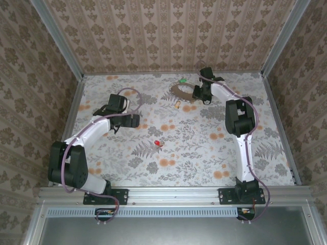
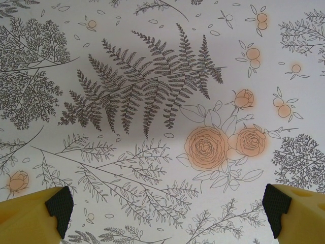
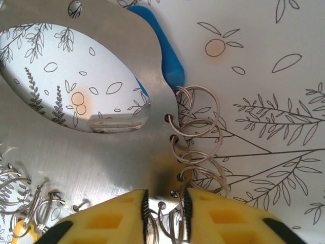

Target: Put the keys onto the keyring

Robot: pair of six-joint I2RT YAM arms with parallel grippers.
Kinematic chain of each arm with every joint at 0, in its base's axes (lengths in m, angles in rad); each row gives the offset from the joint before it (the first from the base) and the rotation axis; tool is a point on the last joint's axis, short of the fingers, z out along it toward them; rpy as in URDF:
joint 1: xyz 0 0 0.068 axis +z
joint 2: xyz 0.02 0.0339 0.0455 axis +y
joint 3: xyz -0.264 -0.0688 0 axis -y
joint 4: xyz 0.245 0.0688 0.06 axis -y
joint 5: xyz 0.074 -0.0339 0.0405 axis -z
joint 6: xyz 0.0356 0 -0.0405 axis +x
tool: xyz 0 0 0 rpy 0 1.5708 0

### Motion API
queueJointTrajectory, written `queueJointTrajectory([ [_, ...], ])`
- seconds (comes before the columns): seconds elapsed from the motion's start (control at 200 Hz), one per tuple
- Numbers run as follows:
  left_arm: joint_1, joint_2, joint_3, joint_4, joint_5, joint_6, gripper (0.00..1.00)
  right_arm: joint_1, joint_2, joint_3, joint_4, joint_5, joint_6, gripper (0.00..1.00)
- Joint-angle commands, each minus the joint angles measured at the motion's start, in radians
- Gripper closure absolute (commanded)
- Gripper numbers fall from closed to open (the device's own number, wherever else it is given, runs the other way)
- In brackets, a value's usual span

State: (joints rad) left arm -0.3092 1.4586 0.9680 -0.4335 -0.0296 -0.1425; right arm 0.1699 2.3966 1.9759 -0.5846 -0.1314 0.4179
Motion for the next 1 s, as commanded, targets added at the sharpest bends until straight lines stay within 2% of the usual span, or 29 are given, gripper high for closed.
queueJointTrajectory([
  [0.0,-0.009,0.002,0.014,-0.002,0.001,-0.006,0.00,-0.001,0.012,0.026,-0.041,0.023,-0.006,0.77],
  [0.29,-0.010,0.000,0.015,-0.005,-0.003,-0.005,0.00,0.001,-0.042,-0.004,-0.028,0.008,-0.035,0.99],
  [0.365,-0.010,-0.004,0.014,-0.007,-0.002,-0.003,0.00,0.009,-0.084,-0.061,-0.014,0.003,-0.036,1.00],
  [0.505,-0.013,-0.023,-0.003,0.002,0.005,-0.007,0.00,0.043,-0.227,-0.270,0.042,-0.009,-0.035,1.00],
  [0.7,-0.020,-0.015,-0.002,-0.007,0.033,-0.051,0.00,0.080,-0.493,-0.666,0.104,-0.003,-0.042,0.98],
  [0.835,-0.045,-0.034,-0.025,-0.021,0.072,-0.116,0.00,0.082,-0.671,-0.908,0.080,-0.006,-0.063,0.97],
  [0.995,-0.082,-0.072,-0.097,0.026,0.130,-0.234,0.00,0.085,-0.867,-1.101,0.007,-0.019,-0.024,0.94],
])
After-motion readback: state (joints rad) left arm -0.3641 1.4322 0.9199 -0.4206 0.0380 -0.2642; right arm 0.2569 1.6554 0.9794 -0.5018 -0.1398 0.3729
